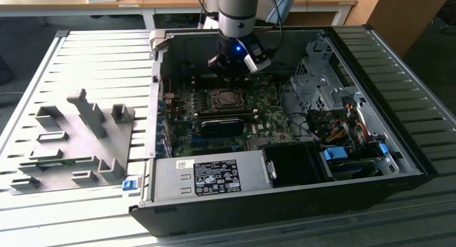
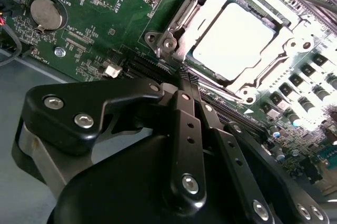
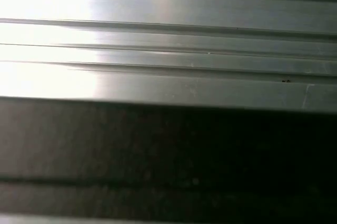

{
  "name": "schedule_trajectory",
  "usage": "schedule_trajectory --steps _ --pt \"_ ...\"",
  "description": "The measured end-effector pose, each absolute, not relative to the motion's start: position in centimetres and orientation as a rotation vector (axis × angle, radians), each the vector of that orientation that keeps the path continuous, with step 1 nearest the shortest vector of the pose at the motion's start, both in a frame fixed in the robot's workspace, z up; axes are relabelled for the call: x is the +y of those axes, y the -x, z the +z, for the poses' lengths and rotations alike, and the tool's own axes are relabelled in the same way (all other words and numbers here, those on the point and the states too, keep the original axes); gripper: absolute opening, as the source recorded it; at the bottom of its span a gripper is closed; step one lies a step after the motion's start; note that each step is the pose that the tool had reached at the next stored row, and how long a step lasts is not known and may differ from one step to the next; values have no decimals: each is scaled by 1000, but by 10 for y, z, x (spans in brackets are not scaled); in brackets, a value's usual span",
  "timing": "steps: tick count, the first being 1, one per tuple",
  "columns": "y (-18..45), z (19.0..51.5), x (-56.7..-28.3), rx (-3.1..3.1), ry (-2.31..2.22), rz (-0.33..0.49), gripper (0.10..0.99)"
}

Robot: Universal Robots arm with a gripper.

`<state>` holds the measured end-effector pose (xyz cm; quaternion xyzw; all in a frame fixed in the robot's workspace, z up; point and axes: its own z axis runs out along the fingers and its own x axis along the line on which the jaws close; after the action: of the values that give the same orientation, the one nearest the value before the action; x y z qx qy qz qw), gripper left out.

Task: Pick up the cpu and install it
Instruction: 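Install the first cpu locking lever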

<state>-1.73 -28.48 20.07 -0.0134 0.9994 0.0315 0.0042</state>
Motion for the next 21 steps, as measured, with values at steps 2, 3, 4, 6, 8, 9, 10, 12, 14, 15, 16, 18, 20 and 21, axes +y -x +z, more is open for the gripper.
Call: schedule_trajectory --steps 2,3,4,6,8,9,10,12,14,15,16,18,20,21 --pt "17 200 -285 3132 42 88 106" --pt "17 199 -285 3132 42 84 106" --pt "17 198 -285 3132 42 83 106" --pt "16 197 -285 3132 42 77 106" --pt "16 196 -285 3133 42 75 106" --pt "16 196 -285 3133 42 75 106" --pt "16 197 -285 3132 42 75 106" --pt "16 199 -285 3131 42 76 106" --pt "16 204 -285 3132 42 75 106" --pt "16 206 -285 3132 42 75 106" --pt "16 207 -285 3132 42 75 106" --pt "16 207 -285 3132 42 76 106" --pt "16 208 -286 3132 42 75 106" --pt "16 207 -287 3132 42 75 106"
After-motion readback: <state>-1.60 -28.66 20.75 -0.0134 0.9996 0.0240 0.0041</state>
